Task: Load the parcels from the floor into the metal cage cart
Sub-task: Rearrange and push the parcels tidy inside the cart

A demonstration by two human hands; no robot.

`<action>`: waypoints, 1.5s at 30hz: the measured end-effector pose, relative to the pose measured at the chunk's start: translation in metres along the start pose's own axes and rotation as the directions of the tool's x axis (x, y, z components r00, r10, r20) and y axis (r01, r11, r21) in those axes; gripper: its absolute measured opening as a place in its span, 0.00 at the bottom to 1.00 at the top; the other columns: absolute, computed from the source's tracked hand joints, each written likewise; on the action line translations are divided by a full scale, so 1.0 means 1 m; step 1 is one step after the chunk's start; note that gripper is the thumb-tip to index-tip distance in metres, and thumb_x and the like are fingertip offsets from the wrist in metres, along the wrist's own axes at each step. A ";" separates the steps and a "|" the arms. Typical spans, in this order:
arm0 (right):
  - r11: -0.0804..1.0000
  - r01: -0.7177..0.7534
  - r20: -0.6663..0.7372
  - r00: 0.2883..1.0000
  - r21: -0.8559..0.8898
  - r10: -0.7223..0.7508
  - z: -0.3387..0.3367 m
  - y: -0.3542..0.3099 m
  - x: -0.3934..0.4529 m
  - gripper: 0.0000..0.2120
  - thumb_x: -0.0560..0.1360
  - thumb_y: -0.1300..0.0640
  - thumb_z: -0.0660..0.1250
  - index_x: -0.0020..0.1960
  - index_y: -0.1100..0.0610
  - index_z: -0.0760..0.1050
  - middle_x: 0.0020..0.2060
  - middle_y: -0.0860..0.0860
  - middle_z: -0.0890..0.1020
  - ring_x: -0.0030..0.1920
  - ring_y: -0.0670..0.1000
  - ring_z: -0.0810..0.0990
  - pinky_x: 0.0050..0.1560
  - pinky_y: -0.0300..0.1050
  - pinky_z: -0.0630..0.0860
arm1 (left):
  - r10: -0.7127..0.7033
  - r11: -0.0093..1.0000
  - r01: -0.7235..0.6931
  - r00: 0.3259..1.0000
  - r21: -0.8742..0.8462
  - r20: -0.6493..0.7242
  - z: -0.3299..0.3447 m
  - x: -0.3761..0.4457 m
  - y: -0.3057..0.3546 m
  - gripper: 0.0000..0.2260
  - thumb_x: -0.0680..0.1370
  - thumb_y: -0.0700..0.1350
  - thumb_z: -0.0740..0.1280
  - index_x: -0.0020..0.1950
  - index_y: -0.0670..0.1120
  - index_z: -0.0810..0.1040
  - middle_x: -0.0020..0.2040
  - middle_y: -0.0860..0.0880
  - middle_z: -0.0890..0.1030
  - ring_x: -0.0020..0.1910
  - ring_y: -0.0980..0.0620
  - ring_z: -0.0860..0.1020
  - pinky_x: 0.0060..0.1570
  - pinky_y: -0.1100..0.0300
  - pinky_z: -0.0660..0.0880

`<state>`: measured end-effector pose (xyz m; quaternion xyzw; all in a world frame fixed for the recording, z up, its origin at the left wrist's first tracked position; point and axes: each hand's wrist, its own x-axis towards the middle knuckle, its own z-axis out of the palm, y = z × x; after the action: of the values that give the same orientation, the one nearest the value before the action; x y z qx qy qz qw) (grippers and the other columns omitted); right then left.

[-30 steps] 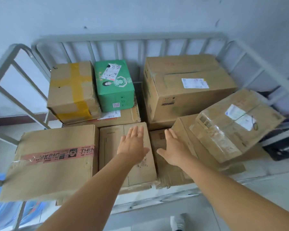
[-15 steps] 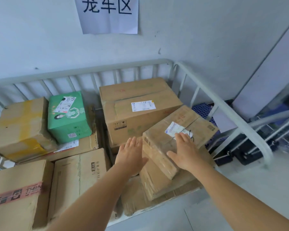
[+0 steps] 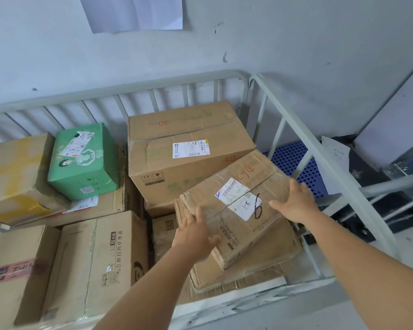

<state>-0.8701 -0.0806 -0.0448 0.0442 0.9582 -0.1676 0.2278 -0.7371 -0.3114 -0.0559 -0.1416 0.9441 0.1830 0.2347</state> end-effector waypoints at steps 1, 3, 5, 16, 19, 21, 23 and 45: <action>1.000 -0.004 0.011 1.000 -0.011 0.004 0.000 0.002 0.003 0.50 0.73 0.39 0.69 0.80 0.56 0.41 0.79 0.57 0.46 0.78 0.60 0.45 0.75 0.62 0.54 | -0.002 1.000 0.002 1.000 -0.011 -0.007 0.001 0.002 -0.001 0.42 0.77 0.60 0.63 0.79 0.46 0.41 0.76 0.43 0.60 0.74 0.45 0.62 0.70 0.48 0.64; 0.999 -0.005 0.020 1.000 -0.044 0.006 0.002 0.005 0.006 0.52 0.72 0.38 0.70 0.80 0.56 0.40 0.79 0.57 0.47 0.78 0.60 0.46 0.75 0.61 0.54 | -0.003 0.999 0.002 1.000 -0.035 -0.019 0.001 0.004 -0.004 0.42 0.77 0.60 0.63 0.79 0.45 0.41 0.76 0.44 0.60 0.74 0.45 0.62 0.70 0.48 0.64; 0.997 -0.014 0.023 1.000 -0.070 0.016 0.003 0.004 0.004 0.53 0.71 0.36 0.69 0.80 0.57 0.40 0.78 0.58 0.49 0.78 0.60 0.47 0.74 0.58 0.54 | -0.012 0.998 0.010 1.000 -0.064 -0.016 -0.001 0.006 -0.007 0.41 0.78 0.59 0.63 0.79 0.44 0.41 0.76 0.44 0.60 0.74 0.46 0.62 0.69 0.50 0.65; 0.995 -0.097 0.108 0.989 -0.016 0.099 0.036 -0.026 -0.018 0.55 0.67 0.36 0.73 0.79 0.55 0.44 0.72 0.62 0.55 0.71 0.65 0.61 0.67 0.57 0.66 | -0.183 0.922 0.179 0.983 -0.343 0.020 -0.009 -0.007 -0.050 0.46 0.78 0.48 0.68 0.77 0.48 0.32 0.78 0.43 0.54 0.59 0.49 0.76 0.45 0.61 0.71; 0.993 -0.105 0.117 0.988 0.047 0.099 0.043 -0.032 -0.022 0.55 0.67 0.40 0.76 0.80 0.54 0.44 0.74 0.62 0.53 0.72 0.65 0.61 0.69 0.60 0.66 | -0.215 0.895 0.202 0.976 -0.397 0.012 -0.010 -0.012 -0.058 0.46 0.76 0.46 0.69 0.78 0.49 0.34 0.76 0.43 0.58 0.57 0.48 0.76 0.44 0.60 0.72; 0.993 -0.093 0.129 0.988 0.068 0.083 0.048 -0.037 -0.025 0.55 0.67 0.42 0.77 0.80 0.55 0.45 0.75 0.61 0.53 0.72 0.65 0.62 0.68 0.59 0.66 | -0.246 0.866 0.215 0.969 -0.451 -0.011 -0.012 -0.016 -0.065 0.45 0.76 0.44 0.68 0.78 0.49 0.36 0.74 0.44 0.62 0.50 0.50 0.76 0.41 0.60 0.72; 0.995 -0.077 0.144 0.987 0.066 0.066 0.054 -0.042 -0.028 0.53 0.68 0.43 0.76 0.80 0.55 0.46 0.76 0.61 0.52 0.73 0.64 0.62 0.68 0.60 0.66 | -0.293 0.834 0.233 0.955 -0.500 -0.044 -0.014 -0.020 -0.073 0.42 0.74 0.41 0.67 0.78 0.49 0.42 0.68 0.44 0.68 0.42 0.53 0.73 0.36 0.60 0.72; 0.939 0.293 0.229 0.916 0.180 -0.330 0.130 -0.238 -0.094 0.43 0.72 0.54 0.74 0.79 0.50 0.52 0.67 0.57 0.61 0.60 0.57 0.72 0.61 0.50 0.72 | -0.715 0.530 0.500 0.698 -0.685 -0.044 -0.040 -0.113 -0.232 0.43 0.74 0.42 0.69 0.78 0.50 0.42 0.66 0.39 0.65 0.51 0.42 0.77 0.46 0.52 0.78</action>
<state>-0.7695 -0.3496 -0.0403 -0.1153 0.9009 -0.2740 0.3162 -0.5747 -0.5147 -0.0315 -0.5629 0.7386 0.3651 0.0665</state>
